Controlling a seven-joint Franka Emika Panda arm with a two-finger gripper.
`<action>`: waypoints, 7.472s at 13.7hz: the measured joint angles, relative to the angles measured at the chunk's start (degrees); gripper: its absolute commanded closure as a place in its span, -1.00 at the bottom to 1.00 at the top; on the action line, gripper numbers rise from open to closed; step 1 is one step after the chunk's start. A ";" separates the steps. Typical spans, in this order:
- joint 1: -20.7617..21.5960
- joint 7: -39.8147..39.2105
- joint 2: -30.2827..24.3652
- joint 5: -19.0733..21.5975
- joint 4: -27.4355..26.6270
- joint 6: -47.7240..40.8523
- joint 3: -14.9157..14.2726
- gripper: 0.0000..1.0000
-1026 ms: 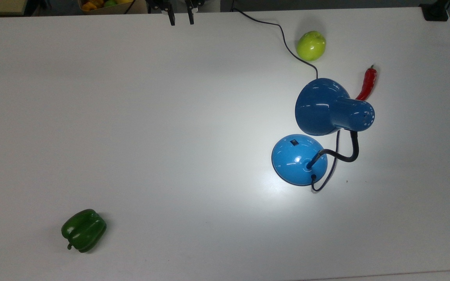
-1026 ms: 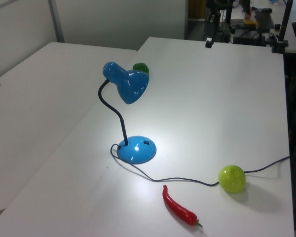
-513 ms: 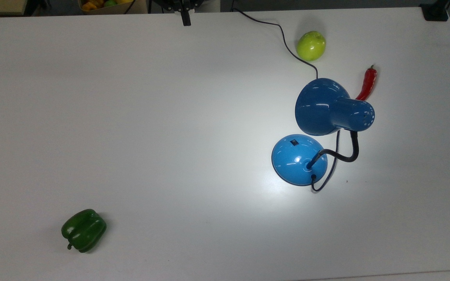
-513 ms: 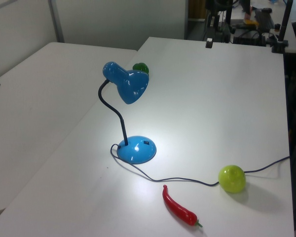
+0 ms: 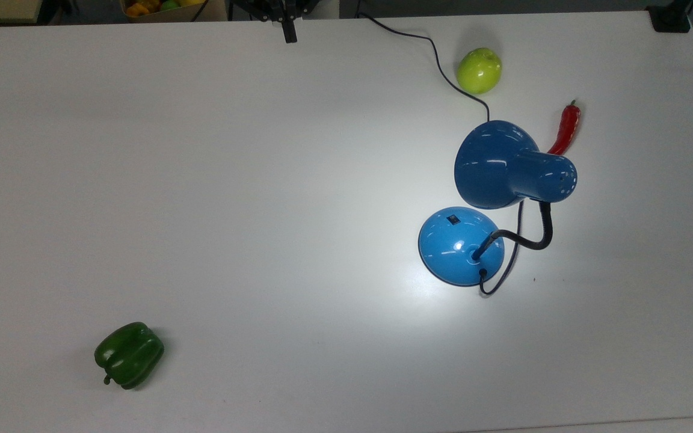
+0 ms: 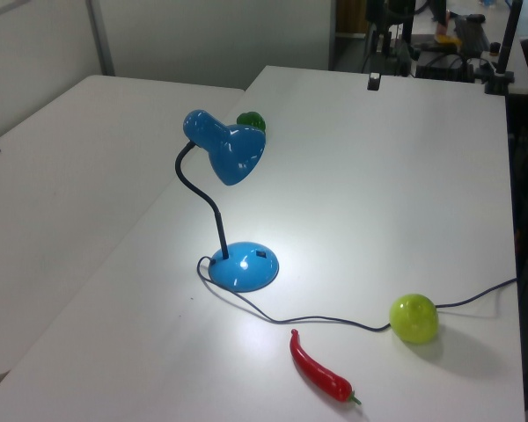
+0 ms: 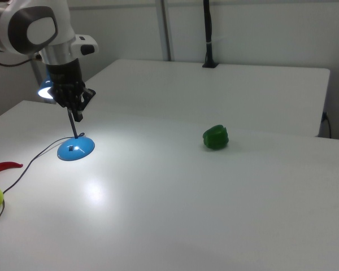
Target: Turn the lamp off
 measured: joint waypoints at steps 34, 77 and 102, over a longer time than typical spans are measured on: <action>6.50 2.94 15.55 3.74 -14.16 44.90 10.07 1.00; 11.44 3.38 28.70 3.62 -10.78 67.60 10.45 1.00; 7.79 3.42 14.09 2.06 -11.01 26.44 7.30 -0.40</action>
